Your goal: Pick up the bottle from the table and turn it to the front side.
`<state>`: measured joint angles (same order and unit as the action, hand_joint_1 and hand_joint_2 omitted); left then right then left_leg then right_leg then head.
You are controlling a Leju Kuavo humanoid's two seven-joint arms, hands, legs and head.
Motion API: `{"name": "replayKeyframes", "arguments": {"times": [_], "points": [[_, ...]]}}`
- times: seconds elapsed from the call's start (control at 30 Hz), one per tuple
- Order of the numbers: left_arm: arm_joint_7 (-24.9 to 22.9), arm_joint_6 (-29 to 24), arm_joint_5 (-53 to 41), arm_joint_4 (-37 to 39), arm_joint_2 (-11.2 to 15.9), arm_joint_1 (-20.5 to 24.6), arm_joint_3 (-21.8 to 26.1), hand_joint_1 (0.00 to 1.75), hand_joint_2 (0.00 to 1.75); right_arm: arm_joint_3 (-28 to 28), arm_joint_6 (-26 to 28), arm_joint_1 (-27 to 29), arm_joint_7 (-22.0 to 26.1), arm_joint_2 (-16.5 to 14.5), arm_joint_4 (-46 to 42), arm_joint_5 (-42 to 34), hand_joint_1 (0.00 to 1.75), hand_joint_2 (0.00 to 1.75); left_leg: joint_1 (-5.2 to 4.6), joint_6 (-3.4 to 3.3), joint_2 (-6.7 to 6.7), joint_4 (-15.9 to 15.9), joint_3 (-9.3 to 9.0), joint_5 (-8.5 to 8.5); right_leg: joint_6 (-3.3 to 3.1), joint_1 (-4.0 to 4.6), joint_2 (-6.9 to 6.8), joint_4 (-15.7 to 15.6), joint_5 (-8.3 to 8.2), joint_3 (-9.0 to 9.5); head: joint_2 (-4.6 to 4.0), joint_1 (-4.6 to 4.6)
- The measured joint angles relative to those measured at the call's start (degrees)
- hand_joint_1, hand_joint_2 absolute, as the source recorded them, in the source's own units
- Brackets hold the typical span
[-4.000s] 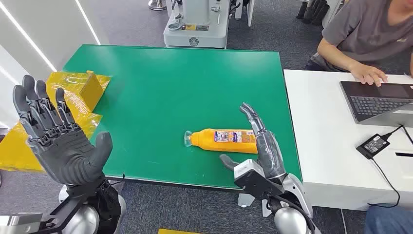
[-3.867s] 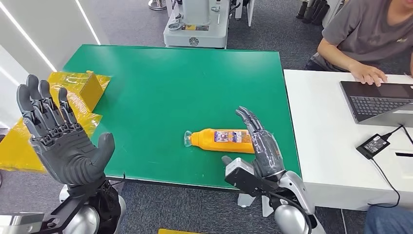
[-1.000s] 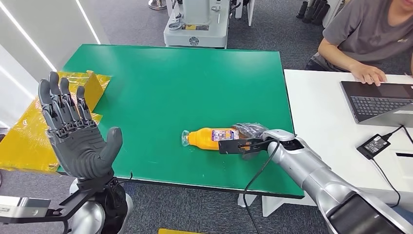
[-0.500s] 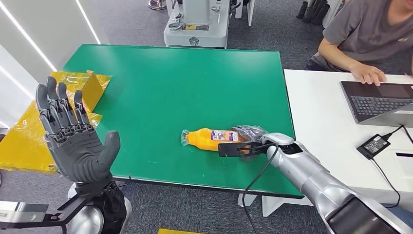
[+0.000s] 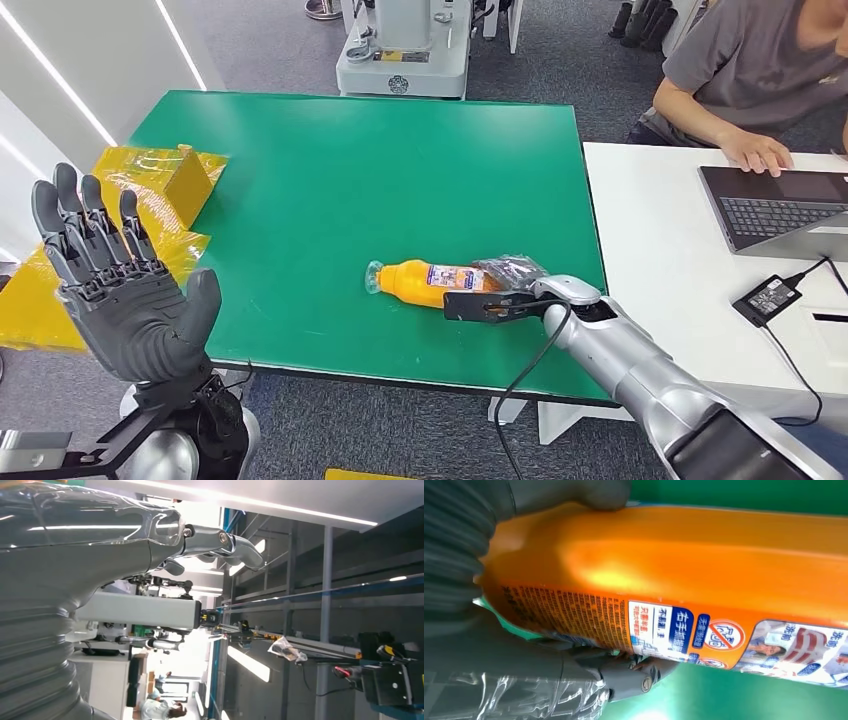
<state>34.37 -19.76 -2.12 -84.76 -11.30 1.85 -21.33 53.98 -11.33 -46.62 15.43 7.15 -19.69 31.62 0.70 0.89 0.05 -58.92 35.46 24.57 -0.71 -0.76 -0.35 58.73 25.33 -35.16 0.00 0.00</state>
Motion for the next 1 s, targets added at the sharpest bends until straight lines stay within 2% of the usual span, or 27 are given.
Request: {"name": "replayKeyframes", "arguments": {"times": [0.2,0.4,0.6,0.7,0.83,1.0], "points": [[-0.1,2.3,1.4,0.1,-0.3,-0.1,-0.2,0.0,1.75,-5.1,7.2,0.6,4.0,-4.3,-2.0,-5.3,1.75,1.75,0.03,0.0,0.03,0.0,-0.01,0.0,-0.01,0.02,0.04,0.0,0.01,-0.06,0.0,-0.01],[-0.3,3.8,1.4,1.6,-1.4,1.2,-0.8,0.0,1.75,-9.4,16.6,2.8,6.7,-8.8,-6.2,-5.1,1.75,1.75,0.03,0.01,0.02,0.0,0.01,0.0,-0.01,0.04,0.02,0.0,0.01,-0.08,0.0,-0.01],[-0.2,3.8,1.3,2.8,-1.9,1.5,-0.9,0.0,1.75,-16.4,33.4,8.9,11.0,-11.0,-15.5,-5.8,1.75,1.75,0.01,0.0,0.0,0.0,0.05,0.0,0.01,0.03,0.0,0.0,0.02,-0.08,0.0,0.0],[-0.1,4.1,1.0,3.2,-2.0,1.6,-0.9,0.0,1.75,-20.9,39.0,13.1,13.6,-11.9,-22.0,-6.6,1.75,1.75,0.01,0.01,0.0,0.0,0.05,0.02,0.04,0.02,0.0,0.0,0.04,-0.09,0.0,0.0],[-0.1,4.8,0.3,4.3,-2.1,2.6,-0.9,0.0,1.75,-25.5,40.5,19.6,14.1,-12.7,-31.2,-6.2,1.75,1.75,0.01,0.01,0.0,0.0,0.06,0.04,0.03,0.02,0.0,-0.1,0.07,-0.1,0.0,-0.01],[0.0,5.2,0.0,6.6,-2.3,4.4,-1.1,0.0,1.75,-28.3,40.5,25.2,14.6,-13.0,-38.6,-5.7,1.73,1.75,0.02,0.01,0.02,0.0,0.05,0.04,0.02,0.02,0.01,-0.1,0.07,-0.1,0.0,-0.01]]}}
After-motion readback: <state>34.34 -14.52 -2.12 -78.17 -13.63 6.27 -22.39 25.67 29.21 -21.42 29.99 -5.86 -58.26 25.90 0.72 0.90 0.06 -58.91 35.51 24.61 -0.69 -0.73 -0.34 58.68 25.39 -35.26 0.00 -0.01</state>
